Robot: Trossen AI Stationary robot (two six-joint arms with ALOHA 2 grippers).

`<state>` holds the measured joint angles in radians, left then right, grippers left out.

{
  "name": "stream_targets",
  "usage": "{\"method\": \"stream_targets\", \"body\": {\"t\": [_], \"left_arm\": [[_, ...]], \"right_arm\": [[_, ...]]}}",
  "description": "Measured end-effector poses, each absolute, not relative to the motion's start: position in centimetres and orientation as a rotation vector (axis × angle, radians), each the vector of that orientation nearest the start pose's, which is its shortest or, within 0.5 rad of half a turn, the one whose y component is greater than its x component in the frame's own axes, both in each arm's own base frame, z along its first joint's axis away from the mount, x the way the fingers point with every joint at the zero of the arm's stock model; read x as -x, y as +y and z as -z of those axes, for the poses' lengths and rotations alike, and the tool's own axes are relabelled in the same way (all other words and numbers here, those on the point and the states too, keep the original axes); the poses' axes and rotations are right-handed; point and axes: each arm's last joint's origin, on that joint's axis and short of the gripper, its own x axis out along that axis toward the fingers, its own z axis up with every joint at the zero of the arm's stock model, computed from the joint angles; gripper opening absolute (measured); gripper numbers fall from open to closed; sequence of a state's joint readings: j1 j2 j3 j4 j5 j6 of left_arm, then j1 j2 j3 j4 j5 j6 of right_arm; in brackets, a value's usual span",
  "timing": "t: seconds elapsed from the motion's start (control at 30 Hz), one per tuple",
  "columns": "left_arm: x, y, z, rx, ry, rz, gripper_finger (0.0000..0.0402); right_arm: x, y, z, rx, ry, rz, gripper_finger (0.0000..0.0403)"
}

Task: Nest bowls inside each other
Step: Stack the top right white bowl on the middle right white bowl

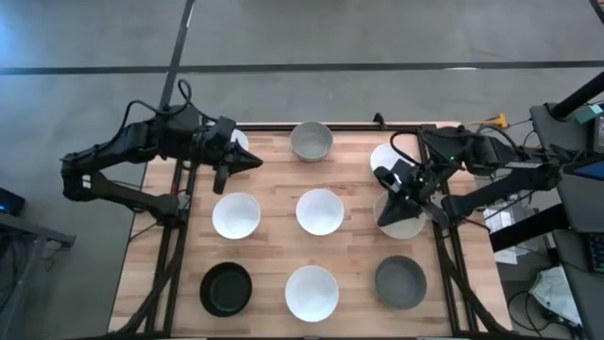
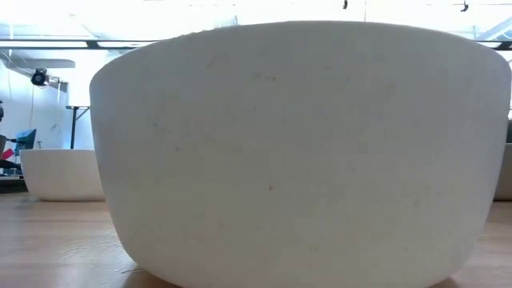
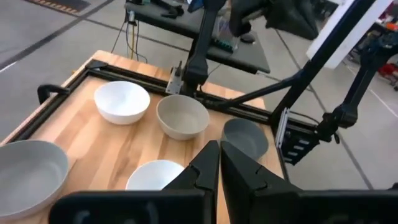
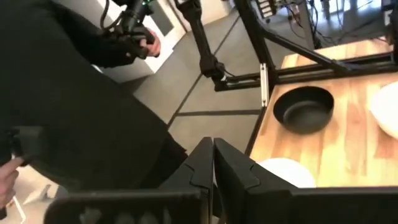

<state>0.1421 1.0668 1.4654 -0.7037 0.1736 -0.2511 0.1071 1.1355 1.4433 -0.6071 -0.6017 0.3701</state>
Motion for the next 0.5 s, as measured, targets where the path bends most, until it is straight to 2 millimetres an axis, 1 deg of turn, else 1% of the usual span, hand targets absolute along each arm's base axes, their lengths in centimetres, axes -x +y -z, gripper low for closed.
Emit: {"method": "stream_targets", "body": {"t": [0.1, 0.2, 0.23, 0.3, 0.4, 0.47, 0.5], "left_arm": [[-17.9, 2.0, -45.8, 0.291, 0.297, -0.005, 0.0], [-17.2, 2.0, -45.3, 0.299, 0.364, -0.023, 0.0], [-16.9, 2.0, -45.0, 0.303, 0.397, -0.039, 0.0], [-16.5, 2.0, -44.5, 0.306, 0.455, -0.08, 0.0], [-16.0, 2.0, -43.8, 0.31, 0.53, -0.117, 0.0], [-16.0, 2.1, -43.5, 0.309, 0.563, -0.137, 0.0], [-15.9, 2.1, -43.3, 0.308, 0.584, -0.147, 0.0]], "right_arm": [[-20.9, 3.5, -44.4, -0.468, 0.453, -0.605, 0.0009], [-21.0, 2.9, -43.7, -0.541, 0.514, -0.458, 0.0009], [-21.1, 2.5, -43.4, -0.559, 0.53, -0.378, 0.0009], [-21.1, 1.5, -42.6, -0.591, 0.565, -0.164, 0.0009], [-20.9, -0.2, -41.2, -0.62, 0.619, 0.239, 0.0009], [-20.5, -1.1, -40.3, -0.589, 0.658, 0.445, 0.0009], [-20.3, -1.4, -40.0, -0.564, 0.676, 0.51, 0.0009]]}}
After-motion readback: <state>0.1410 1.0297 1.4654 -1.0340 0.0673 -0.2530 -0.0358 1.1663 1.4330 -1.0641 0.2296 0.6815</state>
